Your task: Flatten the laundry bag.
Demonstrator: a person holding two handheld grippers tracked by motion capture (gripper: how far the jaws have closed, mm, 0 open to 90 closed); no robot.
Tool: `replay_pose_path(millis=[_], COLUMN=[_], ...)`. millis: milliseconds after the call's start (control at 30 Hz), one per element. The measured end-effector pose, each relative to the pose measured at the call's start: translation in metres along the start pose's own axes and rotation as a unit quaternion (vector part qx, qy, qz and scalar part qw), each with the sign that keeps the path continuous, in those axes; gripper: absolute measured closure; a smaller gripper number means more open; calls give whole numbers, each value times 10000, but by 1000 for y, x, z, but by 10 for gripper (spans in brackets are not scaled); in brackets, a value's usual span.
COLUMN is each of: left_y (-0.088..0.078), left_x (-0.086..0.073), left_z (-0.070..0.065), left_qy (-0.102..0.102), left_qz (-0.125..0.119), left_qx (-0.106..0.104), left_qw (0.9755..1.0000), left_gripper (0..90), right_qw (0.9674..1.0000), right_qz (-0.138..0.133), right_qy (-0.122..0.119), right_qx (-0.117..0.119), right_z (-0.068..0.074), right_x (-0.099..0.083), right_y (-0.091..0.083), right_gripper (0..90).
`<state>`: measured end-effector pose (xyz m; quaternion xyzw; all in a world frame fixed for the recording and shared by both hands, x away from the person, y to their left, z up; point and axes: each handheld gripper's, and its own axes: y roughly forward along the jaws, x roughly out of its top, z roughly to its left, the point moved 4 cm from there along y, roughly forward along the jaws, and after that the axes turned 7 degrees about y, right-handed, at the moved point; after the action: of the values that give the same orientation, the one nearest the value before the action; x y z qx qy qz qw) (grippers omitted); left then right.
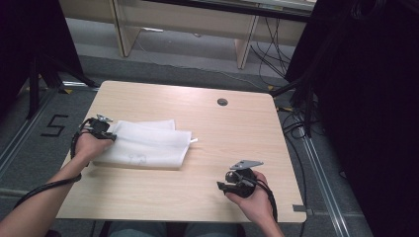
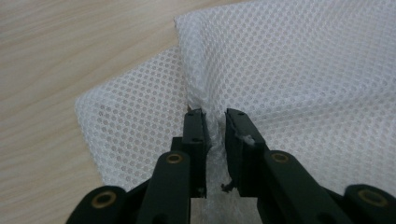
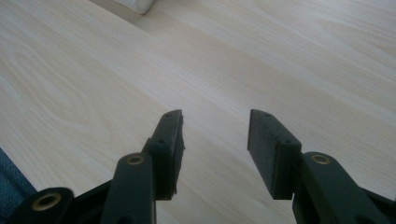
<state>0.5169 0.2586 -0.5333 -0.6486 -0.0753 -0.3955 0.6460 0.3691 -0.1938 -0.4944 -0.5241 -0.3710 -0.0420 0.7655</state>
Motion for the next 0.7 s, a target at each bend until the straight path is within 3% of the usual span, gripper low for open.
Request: replay_pose_path(millis=[67, 267, 433, 467, 533, 567, 600, 667, 700], left_y=[-1, -4, -4, -4, -3, -4, -3, -4, -4], left_x=[0, 3, 10, 12, 15, 16, 18, 22, 23], left_z=[-5, -25, -49, -56, -65, -69, -74, -83, -89], left_qy=[-24, -65, 58, 26, 51, 65, 82, 133, 148], left_qz=[23, 115, 47, 55, 5, 34, -16, 64, 33], left_qx=[37, 57, -153, -186, -293, -306, -350, -411, -438], left_qw=[10000, 9999, 9999, 9998, 9996, 9995, 9994, 9990, 9989], left_gripper=[800, 823, 827, 827, 827, 827, 827, 828, 828], right_qw=[9998, 9998, 9999, 9999, 9996, 9999, 9996, 9999, 9997], right_qz=[94, 91, -28, 70, -9, 32, 12, -37, 20], right_qy=[199, 165, 160, 99, 276, 161, 287, 83, 230], right_qx=[24, 22, 14, -14, 8, -36, -17, -76, -59], right_z=[2, 2, 1, -1, -1, -3, -3, -9, -9], right_x=[0, 0, 2, 2, 4, 5, 6, 10, 12], right_y=[-2, -1, 2, 1, 2, 0, 1, 2, 1], right_gripper=[562, 561, 559, 559, 558, 557, 556, 554, 552])
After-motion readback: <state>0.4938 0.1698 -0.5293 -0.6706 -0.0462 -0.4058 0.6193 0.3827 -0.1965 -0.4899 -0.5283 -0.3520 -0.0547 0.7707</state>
